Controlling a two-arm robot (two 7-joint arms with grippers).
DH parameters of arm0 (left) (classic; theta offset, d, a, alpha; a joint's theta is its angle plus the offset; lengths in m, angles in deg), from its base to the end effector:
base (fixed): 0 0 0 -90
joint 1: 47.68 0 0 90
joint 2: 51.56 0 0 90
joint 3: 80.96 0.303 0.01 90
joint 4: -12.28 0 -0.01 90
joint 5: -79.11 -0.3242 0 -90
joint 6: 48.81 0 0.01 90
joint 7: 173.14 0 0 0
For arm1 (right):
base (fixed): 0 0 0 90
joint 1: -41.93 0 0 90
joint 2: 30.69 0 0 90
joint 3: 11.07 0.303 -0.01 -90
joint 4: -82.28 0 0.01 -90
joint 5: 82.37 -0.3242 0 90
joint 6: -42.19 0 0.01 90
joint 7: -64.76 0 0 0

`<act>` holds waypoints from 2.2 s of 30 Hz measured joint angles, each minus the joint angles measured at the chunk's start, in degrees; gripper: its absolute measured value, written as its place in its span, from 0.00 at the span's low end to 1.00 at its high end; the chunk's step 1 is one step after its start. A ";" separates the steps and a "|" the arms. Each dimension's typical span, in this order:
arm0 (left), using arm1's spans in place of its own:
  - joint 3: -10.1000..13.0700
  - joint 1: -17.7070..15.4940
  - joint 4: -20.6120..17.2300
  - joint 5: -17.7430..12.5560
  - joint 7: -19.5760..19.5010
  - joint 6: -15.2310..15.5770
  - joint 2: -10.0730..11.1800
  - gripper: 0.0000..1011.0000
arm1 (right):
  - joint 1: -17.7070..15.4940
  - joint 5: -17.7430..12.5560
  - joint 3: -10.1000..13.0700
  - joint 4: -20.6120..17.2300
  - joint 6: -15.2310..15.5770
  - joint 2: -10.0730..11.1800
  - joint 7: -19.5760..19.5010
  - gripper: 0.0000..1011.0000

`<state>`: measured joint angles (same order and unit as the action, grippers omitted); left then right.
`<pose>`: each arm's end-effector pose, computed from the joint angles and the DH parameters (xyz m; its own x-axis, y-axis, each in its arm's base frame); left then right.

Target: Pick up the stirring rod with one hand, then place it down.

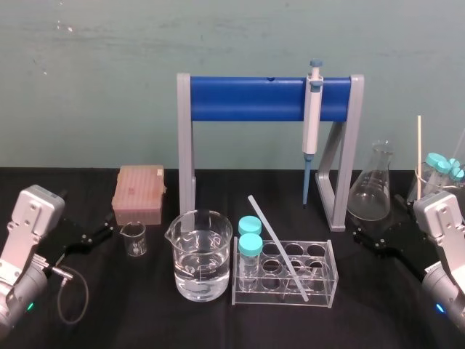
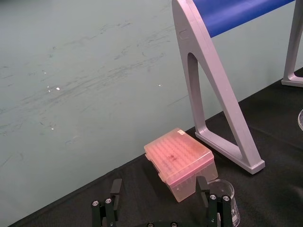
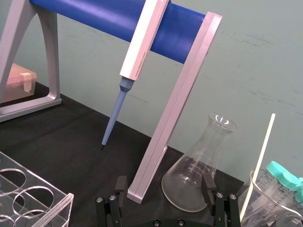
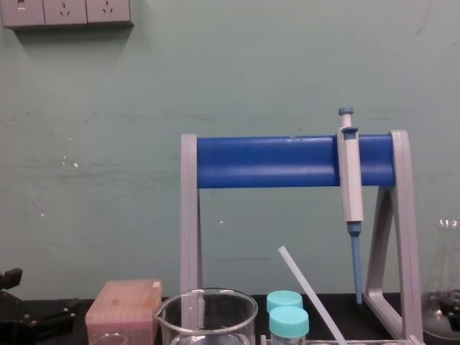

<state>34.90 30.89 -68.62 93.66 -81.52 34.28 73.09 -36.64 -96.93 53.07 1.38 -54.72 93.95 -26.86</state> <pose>0.3748 0.0860 -0.3157 0.2922 0.8803 0.3738 -0.9553 0.2873 0.0702 0.3748 -0.0860 -0.3157 0.2922 -0.8804 0.3734 0.9553 0.2873 -0.0702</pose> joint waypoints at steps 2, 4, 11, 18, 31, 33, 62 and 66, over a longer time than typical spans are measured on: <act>0.00 0.00 0.00 0.01 0.00 0.00 0.00 0.99 | 0.00 0.00 0.00 0.00 0.00 0.00 0.00 0.99; 0.00 0.00 0.00 0.00 0.00 0.00 0.00 0.99 | 0.00 0.00 0.00 0.00 0.00 0.00 0.00 0.99; 0.00 0.00 0.00 0.00 0.00 0.00 0.00 0.99 | 0.22 -0.28 0.61 -0.24 0.70 -0.22 0.90 0.99; 0.00 0.00 0.00 0.00 0.00 0.00 0.00 0.99 | 1.24 -8.35 3.74 -3.31 4.94 -0.91 8.21 0.99; 0.00 0.00 0.00 0.00 0.00 0.00 0.00 0.99 | 4.31 -23.53 4.81 -8.53 16.59 -2.64 26.84 0.99; 0.00 0.00 0.00 0.00 0.00 0.00 0.00 0.99 | 4.78 -23.86 3.96 -8.75 17.06 -2.48 28.40 0.99; 0.00 0.00 0.00 0.00 0.00 0.00 0.00 0.99 | 15.60 -16.89 -6.87 3.35 15.83 -8.05 33.46 0.99; 0.00 0.00 0.00 0.00 0.00 0.00 0.00 0.99 | 16.05 -16.41 -6.93 4.61 15.27 -8.94 33.67 0.99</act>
<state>34.90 30.89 -68.62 93.66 -81.52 34.28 73.08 -20.59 -113.34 46.14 5.99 -39.45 85.01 6.81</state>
